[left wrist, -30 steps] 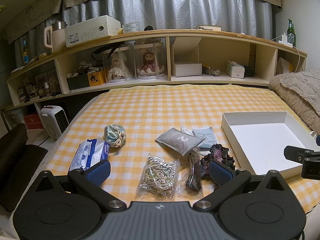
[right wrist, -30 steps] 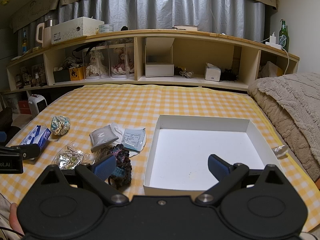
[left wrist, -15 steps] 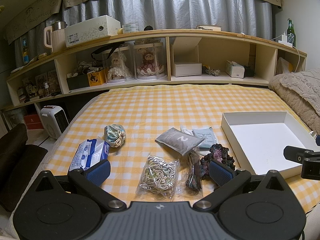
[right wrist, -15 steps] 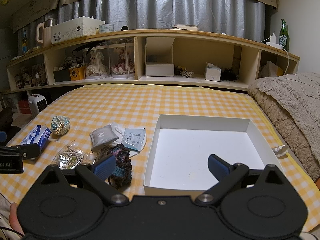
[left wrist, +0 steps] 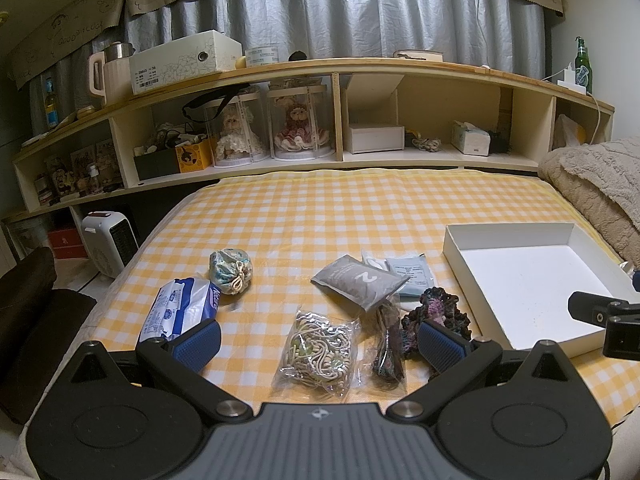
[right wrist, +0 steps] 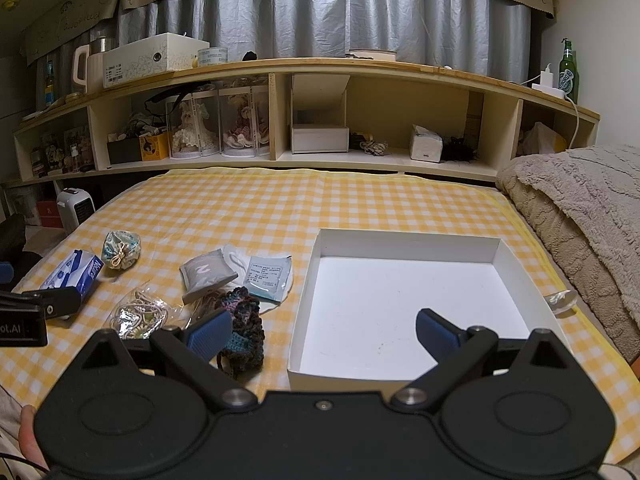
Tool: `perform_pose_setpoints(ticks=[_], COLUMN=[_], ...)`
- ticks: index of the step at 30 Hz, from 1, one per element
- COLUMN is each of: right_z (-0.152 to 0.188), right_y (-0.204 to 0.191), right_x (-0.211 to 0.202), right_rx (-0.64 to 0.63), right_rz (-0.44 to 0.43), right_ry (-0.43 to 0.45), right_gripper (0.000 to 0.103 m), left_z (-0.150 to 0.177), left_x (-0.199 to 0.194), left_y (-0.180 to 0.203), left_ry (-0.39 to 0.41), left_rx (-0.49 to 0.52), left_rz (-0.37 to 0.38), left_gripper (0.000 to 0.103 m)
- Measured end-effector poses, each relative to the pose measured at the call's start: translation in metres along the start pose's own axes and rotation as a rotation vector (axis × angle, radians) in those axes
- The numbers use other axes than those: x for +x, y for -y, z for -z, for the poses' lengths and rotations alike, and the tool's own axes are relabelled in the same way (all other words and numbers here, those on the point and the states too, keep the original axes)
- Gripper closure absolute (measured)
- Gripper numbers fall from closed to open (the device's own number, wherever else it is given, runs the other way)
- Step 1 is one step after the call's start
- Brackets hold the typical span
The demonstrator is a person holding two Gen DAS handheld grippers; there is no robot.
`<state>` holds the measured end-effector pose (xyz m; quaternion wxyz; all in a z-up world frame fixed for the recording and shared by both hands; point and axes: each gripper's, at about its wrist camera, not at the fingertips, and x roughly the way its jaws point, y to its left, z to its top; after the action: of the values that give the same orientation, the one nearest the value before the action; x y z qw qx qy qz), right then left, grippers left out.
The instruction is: Organize soft objects
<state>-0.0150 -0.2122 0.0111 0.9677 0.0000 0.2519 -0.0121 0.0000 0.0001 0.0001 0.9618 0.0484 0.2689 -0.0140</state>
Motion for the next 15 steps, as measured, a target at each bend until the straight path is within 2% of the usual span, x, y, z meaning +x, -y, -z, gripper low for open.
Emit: perform_pose_setpoints(ticks=[8,15], right_z=[-0.001,-0.004], right_y=[0.0,-0.001], right_x=[0.0,0.002], right_rx=[0.0,0.014], right_rz=[-0.002,-0.015], right_ry=[-0.001,-0.002], right_gripper=[0.004,0.003], left_z=[0.0,-0.011], left_x=[0.0,-0.003], left_y=[0.0,-0.006], left_ry=[0.004,0.047], left_rx=[-0.004,-0.03], left_rz=[0.001,-0.004], left_gripper=[0.0,0.0])
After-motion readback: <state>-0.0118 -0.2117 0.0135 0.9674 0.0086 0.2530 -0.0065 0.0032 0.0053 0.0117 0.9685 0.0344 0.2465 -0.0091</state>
